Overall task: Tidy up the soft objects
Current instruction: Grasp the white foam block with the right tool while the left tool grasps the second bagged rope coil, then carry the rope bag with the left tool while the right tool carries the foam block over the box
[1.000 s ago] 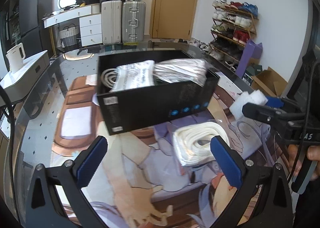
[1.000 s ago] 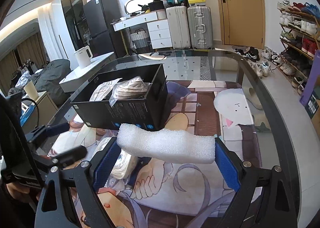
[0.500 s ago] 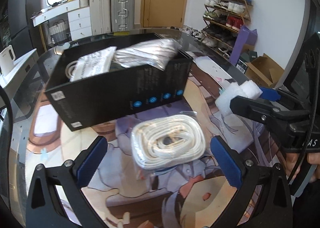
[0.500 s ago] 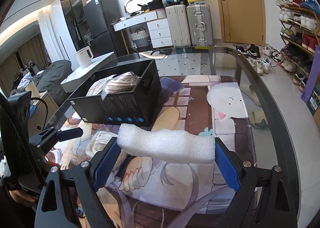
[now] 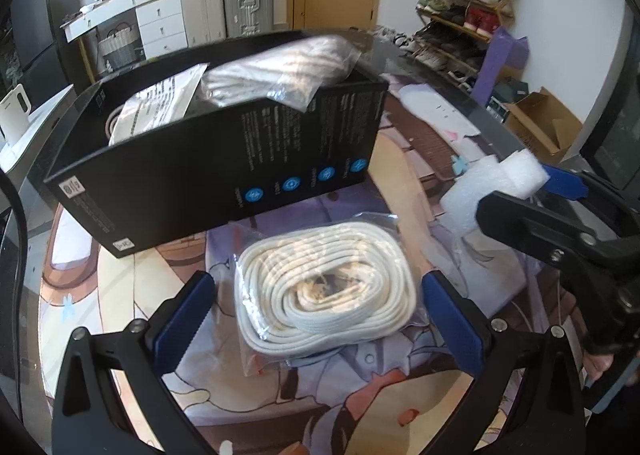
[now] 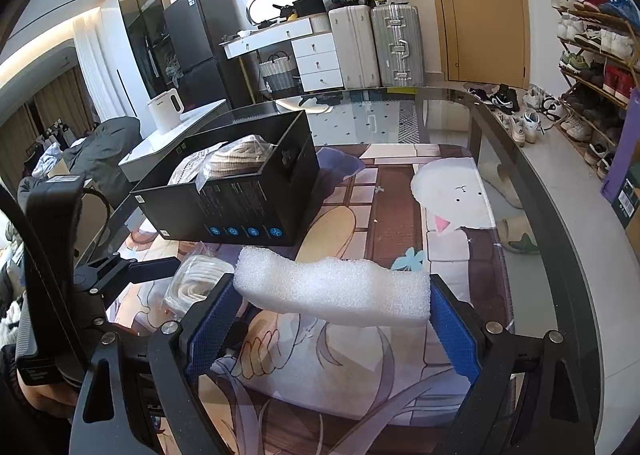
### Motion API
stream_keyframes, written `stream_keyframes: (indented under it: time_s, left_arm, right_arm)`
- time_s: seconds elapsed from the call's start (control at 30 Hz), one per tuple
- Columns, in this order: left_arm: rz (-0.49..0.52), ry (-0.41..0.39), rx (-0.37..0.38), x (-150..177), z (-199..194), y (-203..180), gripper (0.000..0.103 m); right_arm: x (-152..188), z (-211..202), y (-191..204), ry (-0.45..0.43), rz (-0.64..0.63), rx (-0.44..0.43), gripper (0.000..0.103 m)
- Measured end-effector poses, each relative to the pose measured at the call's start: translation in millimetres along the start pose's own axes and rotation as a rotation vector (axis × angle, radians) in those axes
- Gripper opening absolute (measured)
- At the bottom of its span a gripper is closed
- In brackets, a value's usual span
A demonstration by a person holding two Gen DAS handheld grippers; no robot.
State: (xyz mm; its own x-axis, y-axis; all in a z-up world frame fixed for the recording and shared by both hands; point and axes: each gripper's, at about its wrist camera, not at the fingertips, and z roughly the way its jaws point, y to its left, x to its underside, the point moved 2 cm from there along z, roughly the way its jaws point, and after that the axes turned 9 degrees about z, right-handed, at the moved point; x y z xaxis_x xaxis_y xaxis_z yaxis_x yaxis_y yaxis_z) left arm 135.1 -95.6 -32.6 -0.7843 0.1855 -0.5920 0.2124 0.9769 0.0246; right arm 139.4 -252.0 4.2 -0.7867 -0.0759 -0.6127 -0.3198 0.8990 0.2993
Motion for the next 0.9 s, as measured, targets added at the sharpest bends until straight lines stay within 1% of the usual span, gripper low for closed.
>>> stream_keyframes:
  time_s: [0.13, 0.23, 0.27, 0.3, 0.4, 0.43, 0.5, 0.6, 0.8, 0.9]
  left_arm:
    - [0.017, 0.006, -0.012, 0, 3, -3, 0.103]
    - [0.007, -0.003, -0.007, 0, 3, -2, 0.101]
    - [0.003, -0.009, -0.007, 1, 2, -1, 0.099]
    - [-0.001, -0.017, -0.009, 1, 0, 0, 0.093]
    - [-0.010, -0.044, -0.006, 3, -3, 1, 0.081]
    - [-0.010, -0.050, 0.001, 3, -4, 2, 0.079]
    - [-0.012, -0.060, 0.010, 4, -6, 3, 0.072]
    - [-0.023, -0.071, 0.027, 7, -10, 8, 0.069]
    - [-0.042, -0.099, 0.044, 12, -21, 17, 0.068]
    - [-0.045, -0.112, 0.038, 16, -28, 23, 0.068]
  right_arm:
    - [1, 1, 0, 0.003, -0.003, -0.001, 0.092]
    - [1, 2, 1, 0.005, -0.007, 0.000, 0.092]
    - [0, 3, 2, 0.006, -0.009, 0.000, 0.092]
    - [0, 3, 2, 0.006, -0.009, 0.000, 0.092]
    - [1, 4, 3, 0.005, -0.010, -0.002, 0.092]
    - [2, 4, 3, 0.005, -0.010, -0.002, 0.092]
    - [2, 6, 5, 0.007, -0.014, -0.003, 0.092]
    - [2, 6, 7, 0.008, -0.021, -0.004, 0.092]
    - [4, 8, 12, 0.007, -0.033, -0.006, 0.092]
    - [5, 8, 15, 0.005, -0.041, -0.011, 0.092]
